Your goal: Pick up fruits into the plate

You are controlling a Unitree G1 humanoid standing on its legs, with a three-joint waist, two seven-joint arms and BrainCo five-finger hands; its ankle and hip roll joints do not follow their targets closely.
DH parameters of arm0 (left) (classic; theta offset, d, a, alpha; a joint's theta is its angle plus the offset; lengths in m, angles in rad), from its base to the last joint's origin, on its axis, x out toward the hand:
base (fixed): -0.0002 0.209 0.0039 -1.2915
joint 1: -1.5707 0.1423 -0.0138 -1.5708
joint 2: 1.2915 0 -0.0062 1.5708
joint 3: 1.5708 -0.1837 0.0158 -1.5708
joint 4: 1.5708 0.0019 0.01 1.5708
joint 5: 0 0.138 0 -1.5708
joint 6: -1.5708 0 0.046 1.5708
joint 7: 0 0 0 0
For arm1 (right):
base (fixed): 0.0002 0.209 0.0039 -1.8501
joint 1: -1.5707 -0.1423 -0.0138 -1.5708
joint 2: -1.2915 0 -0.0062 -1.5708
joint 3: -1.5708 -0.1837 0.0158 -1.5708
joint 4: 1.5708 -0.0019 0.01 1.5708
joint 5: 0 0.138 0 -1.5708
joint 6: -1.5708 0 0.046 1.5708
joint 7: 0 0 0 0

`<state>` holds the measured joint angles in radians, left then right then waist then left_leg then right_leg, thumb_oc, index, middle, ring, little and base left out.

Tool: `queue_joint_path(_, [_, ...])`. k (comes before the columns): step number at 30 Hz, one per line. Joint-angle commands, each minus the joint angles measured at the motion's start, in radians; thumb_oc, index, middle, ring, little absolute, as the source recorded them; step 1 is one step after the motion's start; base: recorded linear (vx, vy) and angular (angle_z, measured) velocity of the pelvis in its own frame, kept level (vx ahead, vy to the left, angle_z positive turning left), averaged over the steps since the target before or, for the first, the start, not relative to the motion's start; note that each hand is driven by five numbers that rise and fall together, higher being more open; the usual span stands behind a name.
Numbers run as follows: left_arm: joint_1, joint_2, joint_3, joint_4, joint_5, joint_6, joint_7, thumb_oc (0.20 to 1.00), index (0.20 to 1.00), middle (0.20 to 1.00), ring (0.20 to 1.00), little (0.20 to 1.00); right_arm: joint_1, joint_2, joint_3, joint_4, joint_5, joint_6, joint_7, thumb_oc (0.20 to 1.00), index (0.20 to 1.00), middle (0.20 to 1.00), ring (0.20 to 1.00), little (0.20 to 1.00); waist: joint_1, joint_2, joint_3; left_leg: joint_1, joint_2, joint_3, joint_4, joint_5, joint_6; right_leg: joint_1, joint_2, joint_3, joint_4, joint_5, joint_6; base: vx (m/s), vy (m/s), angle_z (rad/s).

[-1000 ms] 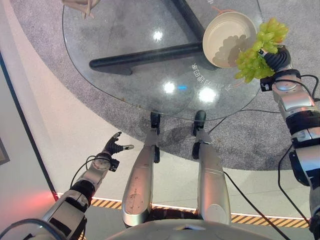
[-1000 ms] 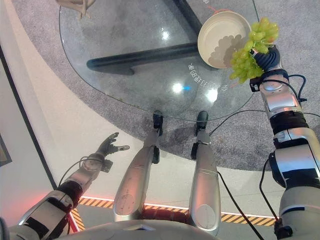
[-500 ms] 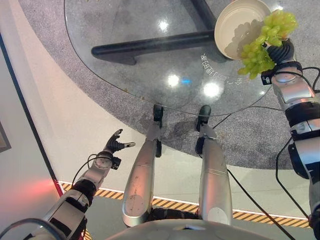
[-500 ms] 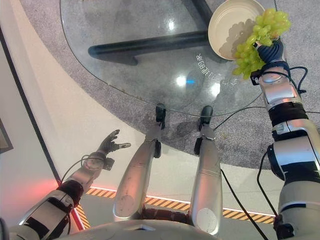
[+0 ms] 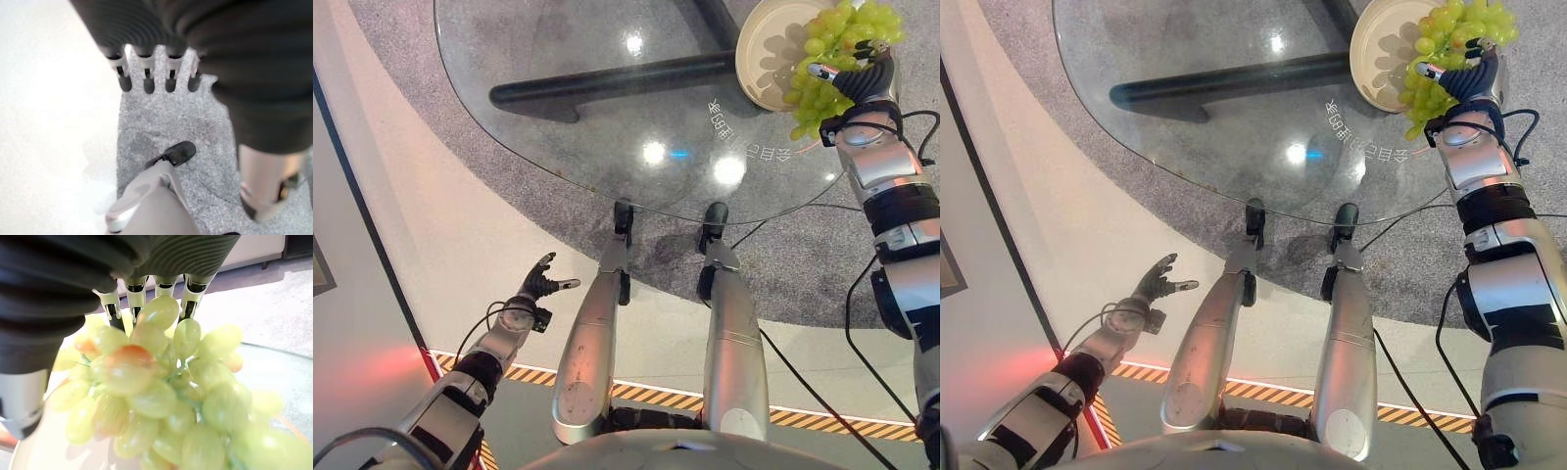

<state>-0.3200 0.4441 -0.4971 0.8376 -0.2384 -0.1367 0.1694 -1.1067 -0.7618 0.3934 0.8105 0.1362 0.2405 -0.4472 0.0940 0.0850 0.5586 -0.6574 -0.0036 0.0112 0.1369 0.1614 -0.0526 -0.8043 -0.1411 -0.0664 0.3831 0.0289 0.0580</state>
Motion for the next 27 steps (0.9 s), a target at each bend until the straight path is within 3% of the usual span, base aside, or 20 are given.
queue_joint_path(1, [0.065, -0.041, -0.02, 0.008, -0.033, -0.019, 0.013, 1.0, 1.0, 1.0, 1.0, 1.0, -0.02, -0.063, 0.056, -0.053, -0.043, -0.035, -0.053, 1.0, 1.0, 1.0, 1.0, 1.0, -0.016, 0.082, -0.039, -0.01, -0.072, -0.036, 0.134, -0.164, 0.04, 0.041, 0.076, -0.071, 0.014, -0.078, -0.018, 0.0, 0.0, 0.0])
queue_joint_path(15, [0.078, -0.043, 0.004, 0.027, -0.038, -0.019, -0.006, 1.0, 1.0, 1.0, 1.0, 1.0, 0.013, -0.044, 0.041, -0.118, -0.035, -0.088, -0.052, 1.0, 1.0, 1.0, 1.0, 1.0, -0.017, 0.059, -0.039, 0.055, -0.075, -0.038, 0.127, -0.175, 0.048, 0.101, 0.079, -0.071, 0.008, -0.082, -0.023, 0.01, 0.022, 0.0])
queue_joint_path(27, [0.077, -0.043, 0.075, 0.09, -0.015, 0.011, -0.056, 1.0, 1.0, 1.0, 1.0, 1.0, 0.177, 0.028, -0.045, -0.261, -0.046, -0.208, 0.011, 1.0, 1.0, 1.0, 1.0, 1.0, -0.029, -0.014, -0.039, 0.259, -0.059, -0.03, 0.094, -0.201, 0.057, 0.313, 0.07, -0.071, -0.044, -0.081, -0.019, 0.0, 0.04, 0.02])
